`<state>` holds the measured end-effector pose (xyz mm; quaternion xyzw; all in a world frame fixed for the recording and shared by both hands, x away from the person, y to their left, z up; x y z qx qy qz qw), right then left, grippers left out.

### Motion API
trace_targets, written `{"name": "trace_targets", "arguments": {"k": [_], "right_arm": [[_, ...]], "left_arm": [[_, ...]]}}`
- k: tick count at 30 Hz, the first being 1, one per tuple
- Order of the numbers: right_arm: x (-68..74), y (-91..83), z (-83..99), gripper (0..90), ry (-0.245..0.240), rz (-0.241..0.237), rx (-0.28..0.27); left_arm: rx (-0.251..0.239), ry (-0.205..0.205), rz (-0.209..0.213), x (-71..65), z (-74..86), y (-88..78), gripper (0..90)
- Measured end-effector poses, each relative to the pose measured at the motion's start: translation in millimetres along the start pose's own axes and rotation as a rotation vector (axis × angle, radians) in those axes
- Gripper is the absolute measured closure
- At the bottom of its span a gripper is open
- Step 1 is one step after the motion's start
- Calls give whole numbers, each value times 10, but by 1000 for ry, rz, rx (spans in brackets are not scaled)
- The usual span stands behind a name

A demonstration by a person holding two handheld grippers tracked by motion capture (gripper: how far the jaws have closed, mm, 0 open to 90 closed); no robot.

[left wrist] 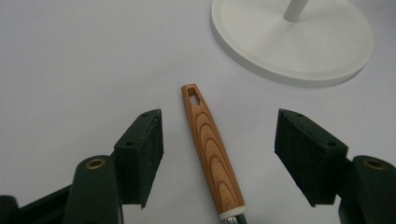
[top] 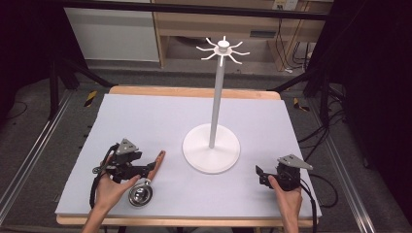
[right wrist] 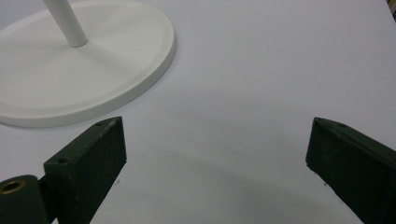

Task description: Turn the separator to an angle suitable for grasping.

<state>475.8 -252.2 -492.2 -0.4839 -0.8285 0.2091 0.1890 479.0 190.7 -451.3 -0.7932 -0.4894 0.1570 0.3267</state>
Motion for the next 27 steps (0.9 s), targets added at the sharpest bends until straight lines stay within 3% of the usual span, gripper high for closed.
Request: {"name": "trace_targets", "arguments": {"k": [10, 27], "right_arm": [[10, 5, 9, 56, -2, -2, 6], [24, 40, 30, 56, -6, -16, 30]], "left_arm": [[79, 23, -10, -32, 145, 121, 332], [191, 46, -15, -131, 260, 320, 509]]}}
Point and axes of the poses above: each handheld gripper's, and its own axes: y roughly forward along the jaws, z roughly out of its underside, x roughly to its left, the point moved 5 cm from there along y, roughly forward along the jaws, and after that the axes turned 10 degrees about -z, right-handed, at the moved point
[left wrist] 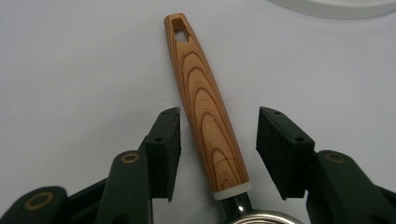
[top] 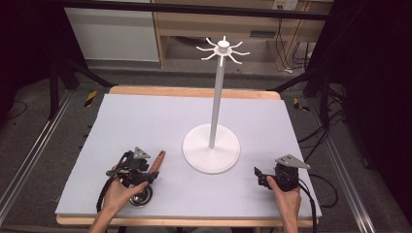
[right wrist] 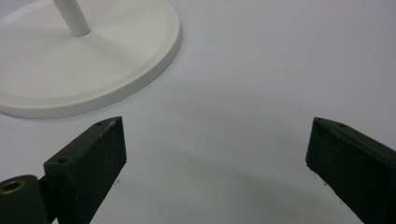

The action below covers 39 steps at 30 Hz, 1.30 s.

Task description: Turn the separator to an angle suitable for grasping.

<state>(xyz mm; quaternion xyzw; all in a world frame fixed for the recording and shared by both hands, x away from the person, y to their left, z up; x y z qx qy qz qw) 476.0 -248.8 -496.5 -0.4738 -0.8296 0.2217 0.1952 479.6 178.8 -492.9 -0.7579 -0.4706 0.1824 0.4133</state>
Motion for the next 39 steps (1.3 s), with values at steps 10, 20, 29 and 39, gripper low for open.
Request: {"name": "trace_targets", "arguments": {"k": [10, 20, 29, 39], "right_arm": [[6, 10, 6, 57, 2, -6, 7], [0, 16, 9, 59, -7, -6, 10], [0, 16, 11, 59, -2, -5, 12], [-3, 11, 8, 60, 6, -11, 13]], "left_arm": [[44, -20, -4, -16, 45, 68, 600], [73, -35, -11, -10, 35, 73, 624], [80, -15, -2, 15, 58, 53, 682], [51, 89, -20, -12, -55, -62, 538]]}}
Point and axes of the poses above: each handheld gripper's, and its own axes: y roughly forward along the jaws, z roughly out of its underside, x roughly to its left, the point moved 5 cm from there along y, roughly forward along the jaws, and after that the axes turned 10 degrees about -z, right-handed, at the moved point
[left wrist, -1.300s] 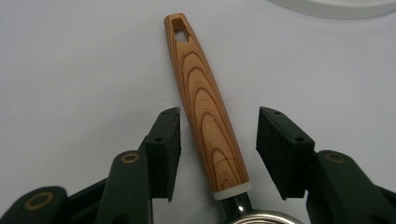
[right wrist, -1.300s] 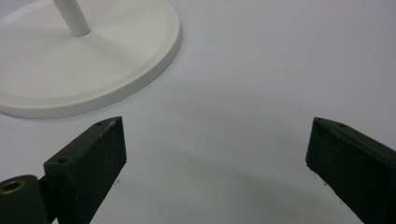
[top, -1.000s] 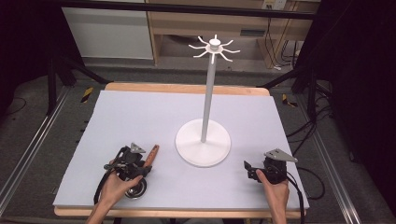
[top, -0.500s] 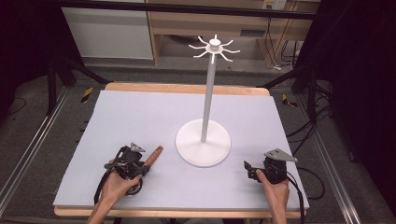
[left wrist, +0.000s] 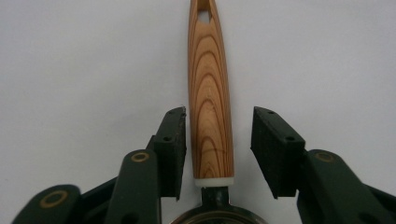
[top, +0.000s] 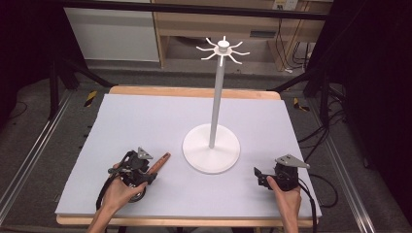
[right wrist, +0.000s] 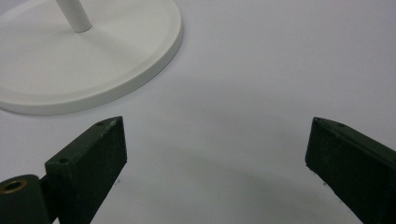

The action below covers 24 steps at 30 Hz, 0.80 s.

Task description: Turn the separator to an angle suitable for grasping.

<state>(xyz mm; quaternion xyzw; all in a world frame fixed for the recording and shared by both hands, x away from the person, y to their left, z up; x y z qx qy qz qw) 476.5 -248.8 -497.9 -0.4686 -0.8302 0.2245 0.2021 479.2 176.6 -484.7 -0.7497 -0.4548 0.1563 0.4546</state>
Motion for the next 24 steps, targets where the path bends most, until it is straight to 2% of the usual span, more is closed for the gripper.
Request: {"name": "trace_targets", "arguments": {"k": [7, 13, 24], "right_arm": [[-8, -2, -3, 60, 0, -1, 0], [-4, 3, 0, 63, 4, -5, 3], [6, 11, 5, 64, 16, -16, 12]], "left_arm": [[-29, 49, 16, 5, -155, -53, 493], [4, 73, 10, 1, -221, 46, 506], [50, 71, 11, 23, -206, 190, 562]]}}
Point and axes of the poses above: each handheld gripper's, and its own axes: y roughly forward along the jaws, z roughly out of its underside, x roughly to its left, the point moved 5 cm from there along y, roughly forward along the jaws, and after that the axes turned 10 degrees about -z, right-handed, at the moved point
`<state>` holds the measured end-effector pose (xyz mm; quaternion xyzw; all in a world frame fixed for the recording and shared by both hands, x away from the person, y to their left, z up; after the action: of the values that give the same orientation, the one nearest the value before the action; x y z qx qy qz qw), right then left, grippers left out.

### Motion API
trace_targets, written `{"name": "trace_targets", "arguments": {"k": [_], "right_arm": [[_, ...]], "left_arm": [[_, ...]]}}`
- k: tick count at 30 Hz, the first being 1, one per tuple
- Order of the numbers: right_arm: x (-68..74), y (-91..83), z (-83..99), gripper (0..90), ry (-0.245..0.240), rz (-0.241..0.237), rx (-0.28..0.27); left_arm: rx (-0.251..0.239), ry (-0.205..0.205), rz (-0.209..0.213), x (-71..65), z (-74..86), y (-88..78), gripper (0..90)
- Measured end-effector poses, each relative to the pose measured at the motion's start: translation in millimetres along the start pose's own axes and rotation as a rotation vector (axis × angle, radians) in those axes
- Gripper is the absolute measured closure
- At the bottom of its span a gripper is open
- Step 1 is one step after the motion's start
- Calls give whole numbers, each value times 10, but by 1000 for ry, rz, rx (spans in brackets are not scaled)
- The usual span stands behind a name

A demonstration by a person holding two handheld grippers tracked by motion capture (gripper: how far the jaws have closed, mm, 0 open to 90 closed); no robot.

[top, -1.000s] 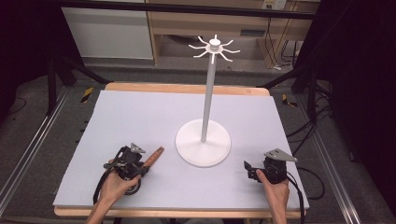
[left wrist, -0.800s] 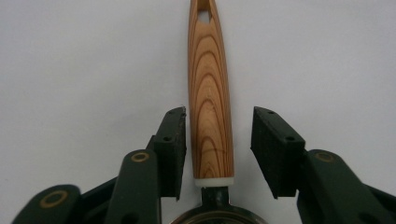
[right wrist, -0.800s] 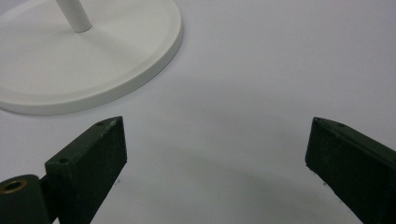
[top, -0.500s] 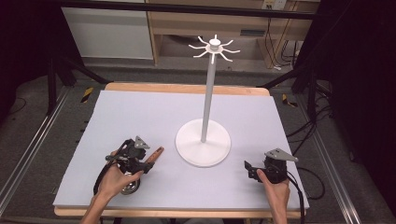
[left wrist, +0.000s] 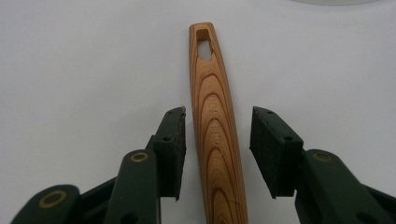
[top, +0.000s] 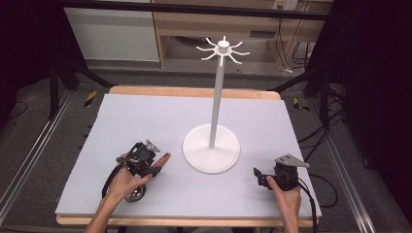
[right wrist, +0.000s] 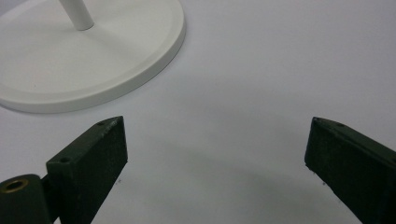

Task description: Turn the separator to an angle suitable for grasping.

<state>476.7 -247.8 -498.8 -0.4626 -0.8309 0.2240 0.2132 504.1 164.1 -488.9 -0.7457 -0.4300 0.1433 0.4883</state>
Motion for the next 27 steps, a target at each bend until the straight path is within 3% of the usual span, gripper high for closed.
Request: {"name": "trace_targets", "arguments": {"k": [12, 27], "right_arm": [[-10, 14, 6, 63, -9, 1, 8], [-5, 26, 13, 63, -5, -3, 14]], "left_arm": [[36, 6, 17, 14, 40, 83, 633], [72, -24, 40, 31, 18, 99, 647]]}}
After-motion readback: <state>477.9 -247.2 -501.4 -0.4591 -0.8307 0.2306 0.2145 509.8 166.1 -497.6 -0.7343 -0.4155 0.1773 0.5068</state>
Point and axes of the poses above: each handheld gripper's, and its own axes: y roughly forward along the jaws, z roughly out of its underside, x roughly to its left, the point moved 5 cm from there along y, roughly forward along the jaws, and after that the axes turned 10 degrees about -z, right-handed, at the moved point
